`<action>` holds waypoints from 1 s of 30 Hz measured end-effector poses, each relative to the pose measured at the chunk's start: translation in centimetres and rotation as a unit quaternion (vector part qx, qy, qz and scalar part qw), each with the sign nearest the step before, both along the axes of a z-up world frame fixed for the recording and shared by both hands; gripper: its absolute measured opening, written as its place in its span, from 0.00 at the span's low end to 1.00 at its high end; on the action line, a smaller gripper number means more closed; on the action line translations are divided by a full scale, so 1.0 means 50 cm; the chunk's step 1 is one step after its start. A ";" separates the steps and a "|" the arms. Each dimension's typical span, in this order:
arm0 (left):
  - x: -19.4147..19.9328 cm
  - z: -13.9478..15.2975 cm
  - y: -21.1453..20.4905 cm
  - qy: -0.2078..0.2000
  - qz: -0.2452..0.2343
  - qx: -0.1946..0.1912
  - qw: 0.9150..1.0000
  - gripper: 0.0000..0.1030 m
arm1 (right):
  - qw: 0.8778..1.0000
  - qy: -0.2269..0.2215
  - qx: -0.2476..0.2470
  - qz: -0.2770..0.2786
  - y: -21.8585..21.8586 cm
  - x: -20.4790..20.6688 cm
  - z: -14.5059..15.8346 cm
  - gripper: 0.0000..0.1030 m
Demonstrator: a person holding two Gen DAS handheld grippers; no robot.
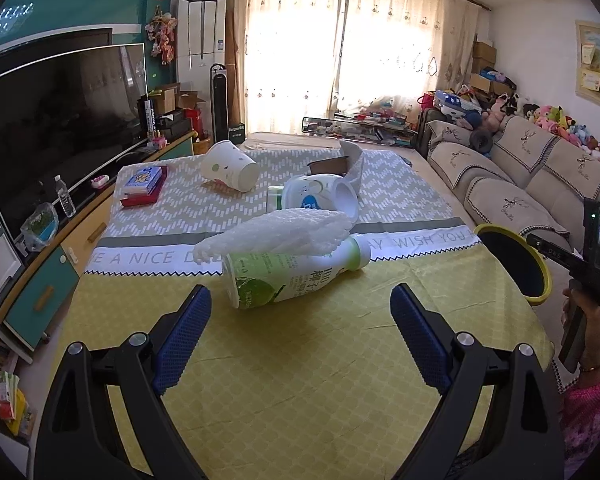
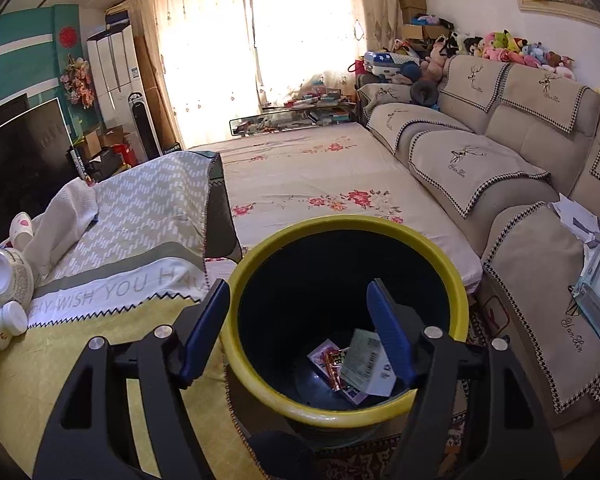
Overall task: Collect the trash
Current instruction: 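Carry the white box with the right gripper and drop it into the bin, then grasp the white plastic bag with the left gripper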
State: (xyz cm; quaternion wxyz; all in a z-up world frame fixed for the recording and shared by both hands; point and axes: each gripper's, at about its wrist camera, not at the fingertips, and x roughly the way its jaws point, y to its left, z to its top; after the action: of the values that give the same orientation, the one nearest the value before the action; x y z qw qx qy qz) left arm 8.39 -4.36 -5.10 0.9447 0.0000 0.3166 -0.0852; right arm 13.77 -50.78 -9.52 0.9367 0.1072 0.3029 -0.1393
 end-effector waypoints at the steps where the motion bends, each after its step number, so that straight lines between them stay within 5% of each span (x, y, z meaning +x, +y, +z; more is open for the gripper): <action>1: 0.002 -0.002 0.002 0.001 0.001 0.000 1.000 0.87 | 1.000 -0.003 0.002 0.006 0.008 -0.006 0.004 0.66; 12: 0.072 -0.009 -0.008 -0.030 -0.001 0.090 0.996 0.87 | 0.999 0.000 0.017 0.041 0.052 -0.028 -0.004 0.68; 23: 0.101 -0.033 -0.042 -0.066 -0.111 0.203 0.971 0.87 | 0.999 0.007 0.027 0.040 0.042 -0.028 -0.016 0.70; 30: 0.106 -0.046 -0.046 -0.082 -0.123 0.249 0.957 0.87 | 0.998 0.012 0.028 0.048 0.051 -0.019 -0.021 0.70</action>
State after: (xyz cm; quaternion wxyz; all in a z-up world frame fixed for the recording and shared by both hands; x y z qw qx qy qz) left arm 13.67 -6.67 -7.41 0.9197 0.2810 0.2471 -0.1189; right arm 12.82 -48.21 -10.57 0.9350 0.1172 0.3232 -0.0867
